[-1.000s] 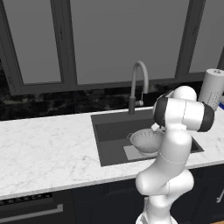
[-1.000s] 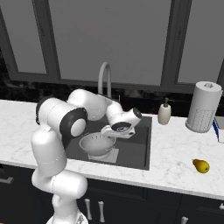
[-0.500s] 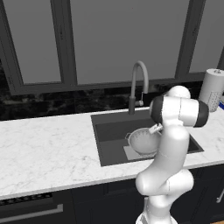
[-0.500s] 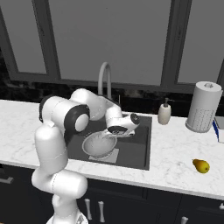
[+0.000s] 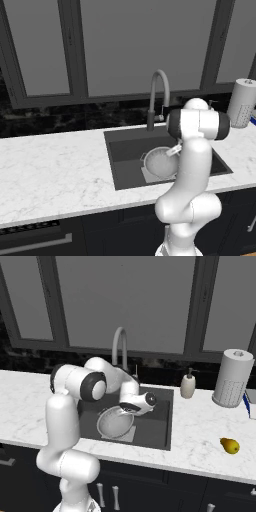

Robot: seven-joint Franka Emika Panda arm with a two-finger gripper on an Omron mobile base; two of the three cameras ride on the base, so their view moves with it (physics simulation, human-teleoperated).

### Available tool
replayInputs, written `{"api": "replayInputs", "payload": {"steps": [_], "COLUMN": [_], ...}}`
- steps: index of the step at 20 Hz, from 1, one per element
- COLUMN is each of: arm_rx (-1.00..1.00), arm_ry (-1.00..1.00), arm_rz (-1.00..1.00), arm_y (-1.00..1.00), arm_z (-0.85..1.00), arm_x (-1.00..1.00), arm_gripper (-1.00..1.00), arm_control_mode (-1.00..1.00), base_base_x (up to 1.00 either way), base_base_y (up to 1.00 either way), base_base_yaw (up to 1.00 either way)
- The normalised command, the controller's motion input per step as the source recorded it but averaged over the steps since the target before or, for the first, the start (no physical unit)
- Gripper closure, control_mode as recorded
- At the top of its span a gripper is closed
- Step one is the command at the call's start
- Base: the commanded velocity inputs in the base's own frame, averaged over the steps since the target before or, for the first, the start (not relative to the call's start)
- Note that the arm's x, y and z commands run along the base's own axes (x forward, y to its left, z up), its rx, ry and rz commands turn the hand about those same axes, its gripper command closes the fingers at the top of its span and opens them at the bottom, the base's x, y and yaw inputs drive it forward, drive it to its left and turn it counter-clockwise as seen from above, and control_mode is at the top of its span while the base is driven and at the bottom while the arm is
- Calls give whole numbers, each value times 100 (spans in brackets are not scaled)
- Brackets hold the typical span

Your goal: Put the colander in the sink, put the pear in the colander, and turn on the sink faucet and pour water over the colander.

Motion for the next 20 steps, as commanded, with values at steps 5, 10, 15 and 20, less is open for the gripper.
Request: {"api": "replayInputs", "payload": {"steps": [5, 10, 15, 20], "arm_rx": [-2, 0, 0, 0], "arm_ry": [-7, -1, 0, 0], "arm_rz": [0, 0, 0, 0], "arm_y": [0, 0, 0, 0], "arm_z": [-30, -16, -4, 0], "arm_x": [23, 22, 5, -40], "arm_gripper": [100, -100, -100, -100], "arm_control_mode": [-100, -100, -100, -100], "base_base_x": [0, 0, 0, 0], "base_base_y": [0, 0, 0, 0], "base_base_yaw": [0, 0, 0, 0]}}
